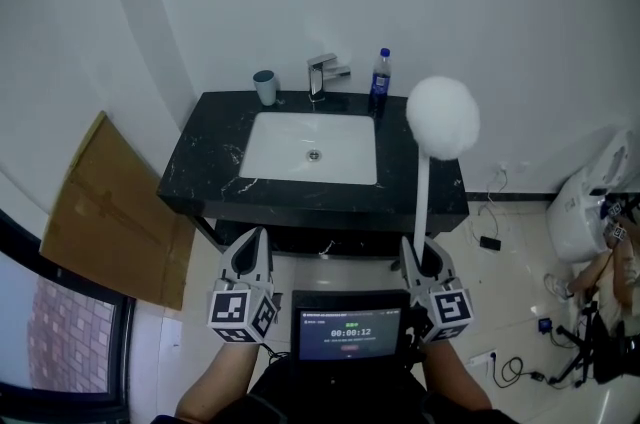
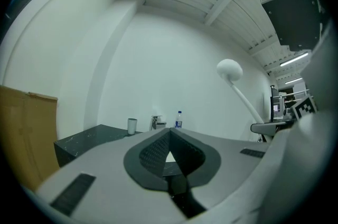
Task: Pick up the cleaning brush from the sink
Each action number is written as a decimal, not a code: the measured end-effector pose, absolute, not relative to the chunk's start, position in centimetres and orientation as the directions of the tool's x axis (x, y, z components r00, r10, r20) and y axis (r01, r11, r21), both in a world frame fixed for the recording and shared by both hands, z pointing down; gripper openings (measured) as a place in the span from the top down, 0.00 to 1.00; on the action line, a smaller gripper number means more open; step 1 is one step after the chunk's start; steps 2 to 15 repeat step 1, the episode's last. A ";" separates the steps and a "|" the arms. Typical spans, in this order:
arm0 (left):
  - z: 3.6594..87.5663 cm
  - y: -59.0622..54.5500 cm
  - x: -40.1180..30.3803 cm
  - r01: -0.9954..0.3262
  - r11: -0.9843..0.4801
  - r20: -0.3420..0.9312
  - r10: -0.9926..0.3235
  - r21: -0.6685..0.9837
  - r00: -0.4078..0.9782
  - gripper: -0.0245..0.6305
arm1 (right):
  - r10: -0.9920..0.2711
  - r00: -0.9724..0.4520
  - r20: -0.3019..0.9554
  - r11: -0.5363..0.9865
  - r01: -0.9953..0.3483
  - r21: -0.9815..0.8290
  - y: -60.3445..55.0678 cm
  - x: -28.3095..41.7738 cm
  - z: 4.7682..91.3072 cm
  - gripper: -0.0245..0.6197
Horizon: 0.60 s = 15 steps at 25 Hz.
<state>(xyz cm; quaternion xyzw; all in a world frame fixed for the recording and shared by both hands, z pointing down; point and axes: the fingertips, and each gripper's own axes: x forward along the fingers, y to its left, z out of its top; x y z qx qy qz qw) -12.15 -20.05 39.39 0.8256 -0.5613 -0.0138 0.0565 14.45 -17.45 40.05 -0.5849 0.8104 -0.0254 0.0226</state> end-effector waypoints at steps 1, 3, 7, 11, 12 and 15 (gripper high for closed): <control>39.4 -20.0 -12.1 -0.925 -0.362 0.042 -0.929 0.111 0.369 0.94 | -0.948 -0.317 -0.004 0.317 -0.946 -0.068 -17.3 14.4 40.0 0.90; 39.4 -20.0 -12.1 -0.925 -0.362 0.042 -0.929 0.111 0.369 0.94 | -0.948 -0.317 -0.004 0.317 -0.946 -0.068 -17.3 14.4 40.0 0.90; 39.4 -20.0 -12.1 -0.925 -0.362 0.042 -0.929 0.111 0.369 0.94 | -0.948 -0.317 -0.004 0.317 -0.946 -0.068 -17.3 14.4 40.0 0.90; 39.4 -20.0 -12.1 -0.925 -0.362 0.042 -0.929 0.111 0.369 0.94 | -0.948 -0.317 -0.004 0.317 -0.946 -0.068 -17.3 14.4 40.0 0.90; 39.4 -20.0 -12.1 -0.925 -0.362 0.042 -0.929 0.111 0.369 0.94 | -0.948 -0.317 -0.004 0.317 -0.946 -0.068 -17.3 14.4 40.0 0.90; 39.4 -20.0 -12.1 -0.925 -0.362 0.042 -0.929 0.111 0.369 0.94 | -0.948 -0.317 -0.004 0.317 -0.946 -0.068 -17.3 14.4 40.0 0.90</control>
